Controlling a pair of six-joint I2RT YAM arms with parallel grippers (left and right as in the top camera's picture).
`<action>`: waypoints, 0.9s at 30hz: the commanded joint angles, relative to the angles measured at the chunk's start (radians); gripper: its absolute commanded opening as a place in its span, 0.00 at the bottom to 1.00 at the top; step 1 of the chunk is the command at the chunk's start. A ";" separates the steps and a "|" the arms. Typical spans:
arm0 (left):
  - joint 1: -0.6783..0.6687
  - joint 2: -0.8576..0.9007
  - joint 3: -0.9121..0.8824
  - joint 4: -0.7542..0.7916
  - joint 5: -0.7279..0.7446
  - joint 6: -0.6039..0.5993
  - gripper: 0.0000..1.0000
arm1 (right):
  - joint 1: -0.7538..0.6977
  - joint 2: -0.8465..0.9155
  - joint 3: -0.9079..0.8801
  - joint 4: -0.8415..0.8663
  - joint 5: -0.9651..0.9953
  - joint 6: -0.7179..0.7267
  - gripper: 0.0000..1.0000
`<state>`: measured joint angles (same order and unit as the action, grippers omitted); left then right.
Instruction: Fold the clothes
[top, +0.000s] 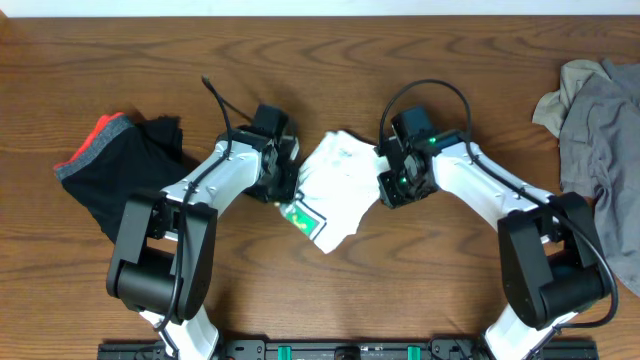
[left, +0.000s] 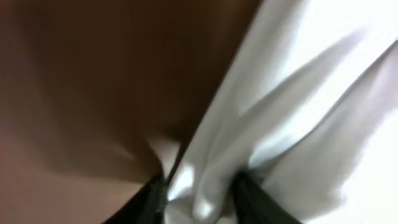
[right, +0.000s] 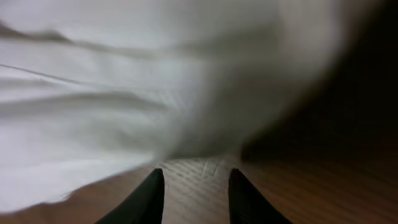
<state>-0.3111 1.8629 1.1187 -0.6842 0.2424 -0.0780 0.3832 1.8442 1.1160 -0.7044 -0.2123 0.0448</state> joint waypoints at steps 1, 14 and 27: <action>-0.003 0.013 -0.002 -0.069 0.118 -0.039 0.27 | 0.004 0.003 -0.007 0.029 0.007 0.010 0.33; 0.038 -0.129 0.001 -0.119 -0.052 -0.040 0.79 | 0.003 0.004 -0.014 0.001 0.067 0.010 0.44; 0.079 -0.178 0.002 0.114 0.245 0.154 0.98 | 0.003 0.004 -0.016 -0.023 0.066 0.037 0.47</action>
<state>-0.2329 1.6543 1.1187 -0.5945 0.3969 0.0154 0.3832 1.8442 1.1088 -0.7219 -0.1555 0.0624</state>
